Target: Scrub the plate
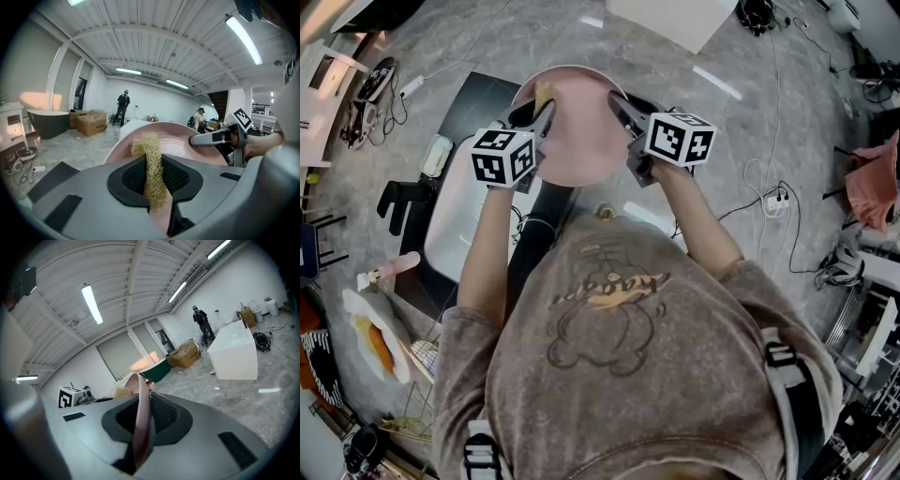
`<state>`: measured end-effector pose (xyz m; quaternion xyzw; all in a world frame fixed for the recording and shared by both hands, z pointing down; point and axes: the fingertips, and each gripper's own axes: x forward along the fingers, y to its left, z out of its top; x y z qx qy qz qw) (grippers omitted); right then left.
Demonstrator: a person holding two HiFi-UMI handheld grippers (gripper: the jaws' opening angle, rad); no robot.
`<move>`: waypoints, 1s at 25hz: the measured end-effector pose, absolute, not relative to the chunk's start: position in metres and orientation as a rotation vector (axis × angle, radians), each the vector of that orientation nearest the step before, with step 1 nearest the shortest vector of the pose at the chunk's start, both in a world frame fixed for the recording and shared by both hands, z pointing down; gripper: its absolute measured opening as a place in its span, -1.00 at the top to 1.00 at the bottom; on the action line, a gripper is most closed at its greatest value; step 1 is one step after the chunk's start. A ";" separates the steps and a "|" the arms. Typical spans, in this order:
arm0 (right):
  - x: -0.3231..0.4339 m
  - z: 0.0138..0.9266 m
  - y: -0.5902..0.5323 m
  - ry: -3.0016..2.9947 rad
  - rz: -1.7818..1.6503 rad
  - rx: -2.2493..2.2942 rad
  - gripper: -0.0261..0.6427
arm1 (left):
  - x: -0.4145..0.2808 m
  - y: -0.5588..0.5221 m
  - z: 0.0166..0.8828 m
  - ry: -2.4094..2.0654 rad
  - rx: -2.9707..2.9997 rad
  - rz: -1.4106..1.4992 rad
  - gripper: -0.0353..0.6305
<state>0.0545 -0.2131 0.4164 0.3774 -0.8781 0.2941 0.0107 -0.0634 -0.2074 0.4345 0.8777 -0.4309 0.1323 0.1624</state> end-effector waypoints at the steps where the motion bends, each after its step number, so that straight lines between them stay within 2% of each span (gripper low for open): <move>1: 0.054 0.416 -0.213 -2.740 0.915 1.178 0.81 | -0.065 -0.206 0.437 -1.231 2.498 0.383 0.66; 25: 0.089 0.420 -0.229 -2.717 1.026 1.347 0.79 | -0.009 -0.139 0.486 -0.957 2.516 0.636 0.66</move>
